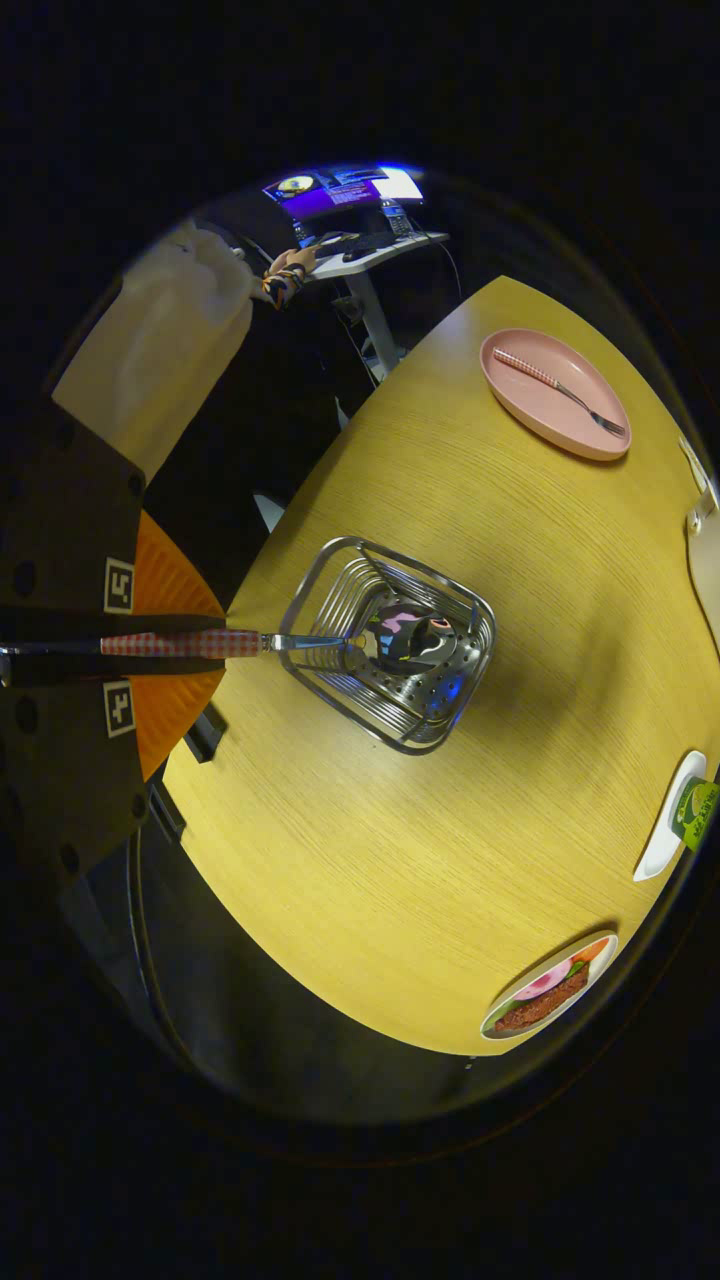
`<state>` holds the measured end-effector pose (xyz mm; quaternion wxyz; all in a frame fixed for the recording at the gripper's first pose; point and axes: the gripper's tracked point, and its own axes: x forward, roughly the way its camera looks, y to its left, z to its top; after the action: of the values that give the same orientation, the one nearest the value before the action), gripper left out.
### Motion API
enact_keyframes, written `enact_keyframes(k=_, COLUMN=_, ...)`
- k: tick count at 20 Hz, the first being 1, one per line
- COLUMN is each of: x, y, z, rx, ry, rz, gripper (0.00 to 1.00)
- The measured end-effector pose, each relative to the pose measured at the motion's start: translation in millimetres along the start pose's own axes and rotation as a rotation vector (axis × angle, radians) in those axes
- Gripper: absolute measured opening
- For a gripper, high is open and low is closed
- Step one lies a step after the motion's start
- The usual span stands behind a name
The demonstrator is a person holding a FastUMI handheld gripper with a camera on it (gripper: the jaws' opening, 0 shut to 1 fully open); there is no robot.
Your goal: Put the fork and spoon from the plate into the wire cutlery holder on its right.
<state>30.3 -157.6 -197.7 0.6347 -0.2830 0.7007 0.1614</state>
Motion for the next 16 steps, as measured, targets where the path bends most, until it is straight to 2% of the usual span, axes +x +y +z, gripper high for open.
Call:
enact_keyframes(k=4, x=9.2, y=-6.6, z=3.2, rx=-0.046, ry=0.101, rz=-0.033, gripper=0.11)
enact_keyframes(k=9, x=6.1, y=-6.3, z=20.7, rx=-0.015, ry=0.058, rz=-0.037, gripper=0.17)
enact_keyframes(k=10, x=5.9, y=-6.9, z=21.4, rx=-0.015, ry=0.041, rz=-0.039, gripper=0.27)
enact_keyframes(k=12, x=2.1, y=-6.1, z=20.8, rx=-0.008, ry=0.01, rz=-0.036, gripper=0.59)
enact_keyframes(k=16, x=-12.1, y=2.6, z=21.4, rx=0.026, ry=-0.075, rz=0.001, gripper=0.87)
